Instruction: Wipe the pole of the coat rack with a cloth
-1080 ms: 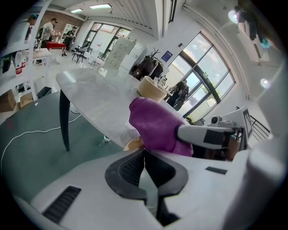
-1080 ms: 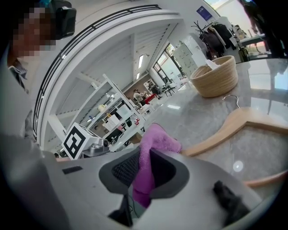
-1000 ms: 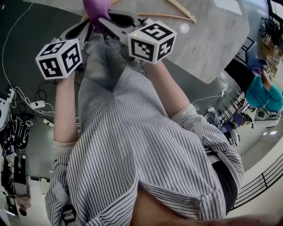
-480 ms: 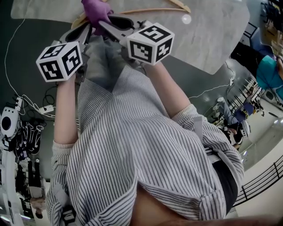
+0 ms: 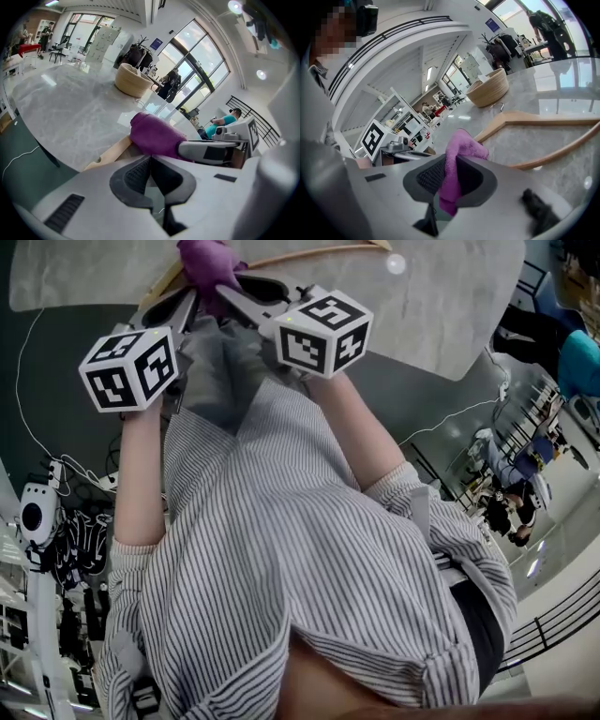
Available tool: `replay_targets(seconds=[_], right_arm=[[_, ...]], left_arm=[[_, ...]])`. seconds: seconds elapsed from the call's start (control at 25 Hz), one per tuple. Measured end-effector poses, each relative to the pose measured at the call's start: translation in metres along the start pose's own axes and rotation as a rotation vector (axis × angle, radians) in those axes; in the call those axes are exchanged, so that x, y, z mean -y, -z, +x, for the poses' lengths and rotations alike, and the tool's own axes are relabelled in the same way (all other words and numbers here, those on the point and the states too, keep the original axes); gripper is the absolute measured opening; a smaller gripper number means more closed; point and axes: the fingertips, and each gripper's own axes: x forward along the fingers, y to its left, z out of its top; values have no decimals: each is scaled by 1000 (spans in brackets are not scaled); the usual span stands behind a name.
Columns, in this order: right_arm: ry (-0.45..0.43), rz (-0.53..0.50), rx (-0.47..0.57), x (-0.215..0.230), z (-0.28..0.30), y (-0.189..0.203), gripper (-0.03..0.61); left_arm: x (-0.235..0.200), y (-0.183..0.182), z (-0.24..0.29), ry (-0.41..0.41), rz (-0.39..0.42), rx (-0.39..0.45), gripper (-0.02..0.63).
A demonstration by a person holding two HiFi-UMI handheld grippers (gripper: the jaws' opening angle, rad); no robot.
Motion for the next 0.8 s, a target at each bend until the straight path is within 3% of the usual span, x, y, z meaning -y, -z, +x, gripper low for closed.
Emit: replay_targets(seconds=[0.8], right_arm=[[127, 77, 88, 48, -44, -8, 66]], left_arm=[[46, -22, 43, 104, 139, -100, 12]])
